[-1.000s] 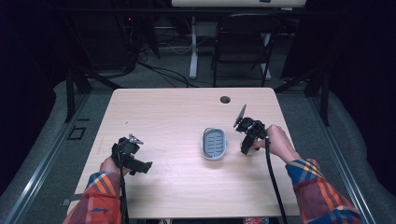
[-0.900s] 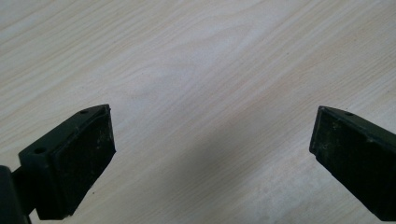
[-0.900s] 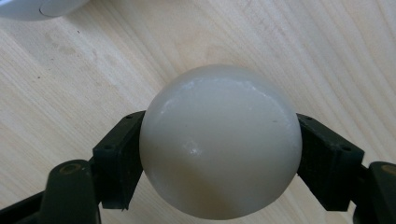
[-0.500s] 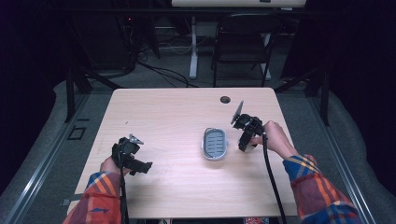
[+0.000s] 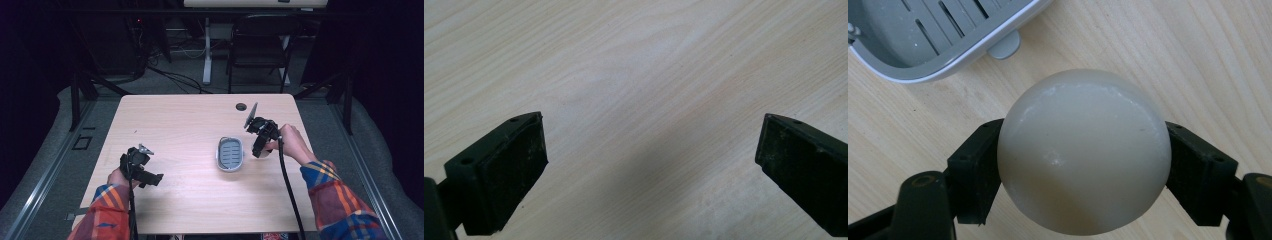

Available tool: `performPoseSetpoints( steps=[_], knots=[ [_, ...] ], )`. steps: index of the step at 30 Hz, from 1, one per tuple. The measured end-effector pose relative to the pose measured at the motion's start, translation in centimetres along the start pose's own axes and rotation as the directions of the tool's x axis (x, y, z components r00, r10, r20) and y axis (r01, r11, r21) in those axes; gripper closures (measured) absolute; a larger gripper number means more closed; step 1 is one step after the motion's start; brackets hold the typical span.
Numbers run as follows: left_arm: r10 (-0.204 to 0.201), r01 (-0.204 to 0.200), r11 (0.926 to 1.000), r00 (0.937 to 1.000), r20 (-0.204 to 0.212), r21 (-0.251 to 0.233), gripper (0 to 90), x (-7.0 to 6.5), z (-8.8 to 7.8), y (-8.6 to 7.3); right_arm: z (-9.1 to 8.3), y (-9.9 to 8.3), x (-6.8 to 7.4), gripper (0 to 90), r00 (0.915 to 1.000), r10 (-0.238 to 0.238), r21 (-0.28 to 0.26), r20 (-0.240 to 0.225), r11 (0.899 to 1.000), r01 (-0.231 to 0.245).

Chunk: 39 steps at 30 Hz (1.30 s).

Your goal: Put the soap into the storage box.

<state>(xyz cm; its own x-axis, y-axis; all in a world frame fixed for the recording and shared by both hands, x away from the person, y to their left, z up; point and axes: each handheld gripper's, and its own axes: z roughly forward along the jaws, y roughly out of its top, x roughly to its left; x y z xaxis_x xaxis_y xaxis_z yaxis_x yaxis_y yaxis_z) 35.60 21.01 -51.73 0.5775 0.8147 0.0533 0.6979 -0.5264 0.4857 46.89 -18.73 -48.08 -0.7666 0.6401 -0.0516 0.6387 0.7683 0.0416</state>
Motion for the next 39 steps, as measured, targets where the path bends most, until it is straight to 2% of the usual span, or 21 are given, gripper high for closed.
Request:
performPoseSetpoints(
  steps=[15, 22, 28, 30, 39],
  knots=[
    [0.003, -0.003, 1.0, 1.0, 0.002, 0.005, 0.2, 0.0, 0.0, 0.0, -0.7, 1.1, 0.1, 23.6, 0.9999, -0.014, 0.007, 0.001, 1.0, 0.014],
    [0.003, -0.003, 1.0, 1.0, 0.002, 0.004, 0.2, 0.0, 0.0, 0.0, -1.3, 1.8, 0.5, 23.6, 0.9997, -0.023, -0.014, 0.004, 1.0, 0.023],
    [0.005, -0.005, 1.0, 1.0, 0.003, 0.002, 0.2, 0.0, 0.0, 0.0, -2.0, 2.9, 1.2, 23.6, 0.9989, -0.047, -0.029, 0.001, 0.998, 0.047],
    [0.006, -0.006, 1.0, 1.0, 0.004, 0.002, 0.2, 0.0, 0.0, 0.0, -2.1, 3.3, 1.5, 23.6, 0.9986, -0.053, -0.015, 0.0, 0.998, 0.053],
    [0.004, -0.004, 1.0, 1.0, 0.006, 0.001, 0.3, 0.0, 0.0, 0.0, -1.9, 4.6, 2.4, 23.5, 0.997, -0.077, -0.032, -0.008, 0.997, 0.077]
  ],
)
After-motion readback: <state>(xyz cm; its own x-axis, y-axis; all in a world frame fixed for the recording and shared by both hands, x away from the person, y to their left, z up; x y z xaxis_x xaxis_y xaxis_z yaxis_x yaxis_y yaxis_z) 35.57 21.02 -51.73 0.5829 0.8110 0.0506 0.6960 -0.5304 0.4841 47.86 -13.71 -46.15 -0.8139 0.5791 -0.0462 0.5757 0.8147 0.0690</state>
